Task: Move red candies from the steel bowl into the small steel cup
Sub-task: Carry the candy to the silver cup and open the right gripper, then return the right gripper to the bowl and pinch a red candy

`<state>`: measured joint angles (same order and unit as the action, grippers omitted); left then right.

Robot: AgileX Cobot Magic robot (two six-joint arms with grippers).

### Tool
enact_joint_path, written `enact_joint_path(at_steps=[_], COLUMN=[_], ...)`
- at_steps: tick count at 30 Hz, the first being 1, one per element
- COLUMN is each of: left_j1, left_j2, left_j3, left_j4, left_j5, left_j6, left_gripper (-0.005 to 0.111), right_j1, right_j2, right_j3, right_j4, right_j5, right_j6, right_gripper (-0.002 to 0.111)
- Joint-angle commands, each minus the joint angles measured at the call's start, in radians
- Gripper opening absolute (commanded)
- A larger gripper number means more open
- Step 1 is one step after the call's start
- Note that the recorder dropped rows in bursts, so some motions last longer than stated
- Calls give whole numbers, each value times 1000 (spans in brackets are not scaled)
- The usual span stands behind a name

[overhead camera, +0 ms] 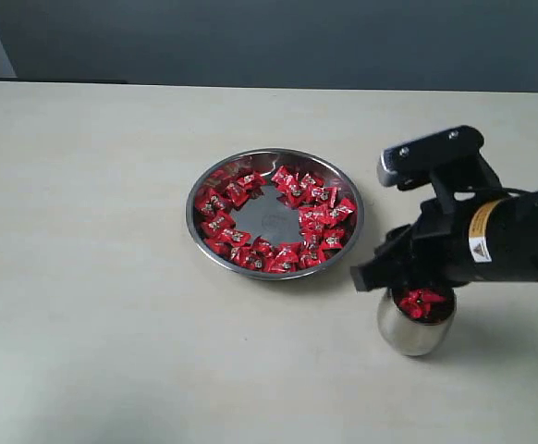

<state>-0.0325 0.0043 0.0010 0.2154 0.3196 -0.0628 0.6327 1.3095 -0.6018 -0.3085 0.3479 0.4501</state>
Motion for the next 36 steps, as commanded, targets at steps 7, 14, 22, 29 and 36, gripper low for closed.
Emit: enact_joint_path(at_steps=[7, 14, 22, 29, 36], left_j1=[0, 0, 0, 0, 0], left_j2=[-4, -4, -4, -4, -4], left_j3=[-1, -1, -1, -1, -1], left_j4=[1, 1, 1, 1, 3], left_j5=[-7, -7, -7, -7, -7], left_j6=[-5, -5, -5, -5, -5], left_gripper=[0, 0, 0, 0, 0], right_j1=[-5, -5, -5, -5, -5], right_j2=[157, 393, 646, 817, 889], right_j3=[-231, -426, -705, -895, -960], right_j4=[-22, -22, -26, -84, -84], right_j5=[-182, -171, -39, 199, 262], right_j6=[-35, -103, -192, -203, -220], right_gripper=[33, 33, 33, 33, 33])
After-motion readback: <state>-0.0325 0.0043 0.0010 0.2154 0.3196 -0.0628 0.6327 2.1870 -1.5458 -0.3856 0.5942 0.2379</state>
